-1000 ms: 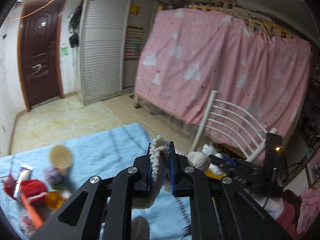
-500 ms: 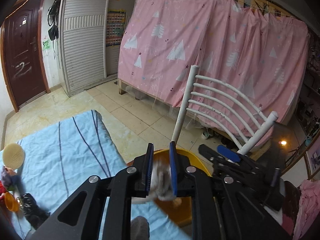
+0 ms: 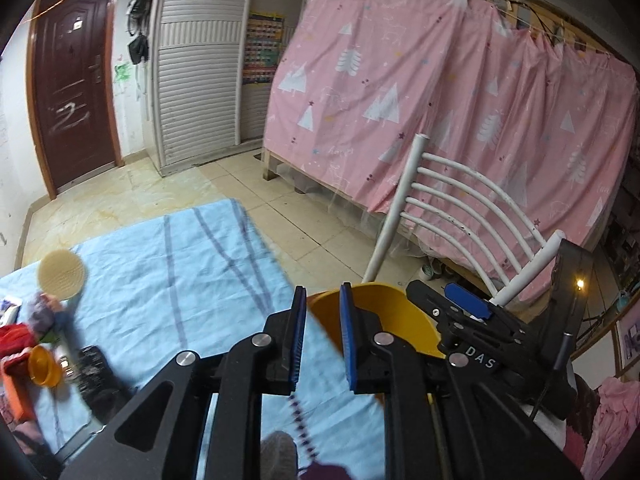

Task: Collect trash

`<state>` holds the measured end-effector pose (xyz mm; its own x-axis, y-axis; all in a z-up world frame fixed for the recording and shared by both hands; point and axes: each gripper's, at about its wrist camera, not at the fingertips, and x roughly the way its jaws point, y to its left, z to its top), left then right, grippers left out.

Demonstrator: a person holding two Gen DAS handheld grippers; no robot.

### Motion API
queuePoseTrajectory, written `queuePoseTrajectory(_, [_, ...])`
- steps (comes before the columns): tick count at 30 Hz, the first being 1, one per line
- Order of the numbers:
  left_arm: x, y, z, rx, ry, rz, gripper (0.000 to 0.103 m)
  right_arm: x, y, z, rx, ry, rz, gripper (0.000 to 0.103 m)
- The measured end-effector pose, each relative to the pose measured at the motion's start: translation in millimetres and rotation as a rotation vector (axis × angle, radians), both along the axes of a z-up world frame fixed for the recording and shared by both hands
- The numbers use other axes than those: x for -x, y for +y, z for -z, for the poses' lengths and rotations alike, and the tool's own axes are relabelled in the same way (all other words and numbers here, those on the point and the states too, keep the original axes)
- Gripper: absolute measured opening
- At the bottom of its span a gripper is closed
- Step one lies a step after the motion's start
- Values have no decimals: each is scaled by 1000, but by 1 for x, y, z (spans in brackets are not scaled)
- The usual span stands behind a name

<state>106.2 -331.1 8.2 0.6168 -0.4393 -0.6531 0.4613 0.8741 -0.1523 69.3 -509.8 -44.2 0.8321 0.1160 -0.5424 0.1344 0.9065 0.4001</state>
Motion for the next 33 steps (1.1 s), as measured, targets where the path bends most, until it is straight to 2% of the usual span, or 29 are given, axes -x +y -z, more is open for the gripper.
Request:
queuePoseTrajectory(4, [7, 30, -8, 8, -13, -41, 12, 1, 24, -4, -15, -1, -54, 78])
queuePoseTrajectory(6, [12, 44, -13, 12, -25, -57, 29, 0, 34, -5, -11, -1, -70, 80])
queuePoseTrajectory(7, [14, 52, -16, 16, -32, -66, 53, 0, 43, -6, -8, 1, -88, 81])
queuePoseTrajectory(8, [17, 62, -19, 22, -43, -79, 73, -2, 49, -7, -7, 4, -99, 81])
queuePoseTrajectory(9, [21, 70, -22, 25, -57, -95, 77, -2, 54, -7, -5, 6, -108, 82])
queuePoseTrajectory(22, [32, 181, -36, 43, -88, -281, 79, -14, 135, -26, 52, 10, -248, 86])
queuePoseTrajectory(33, [32, 279, -23, 48, -51, -426, 81, -27, 197, -37, 113, 24, -343, 87])
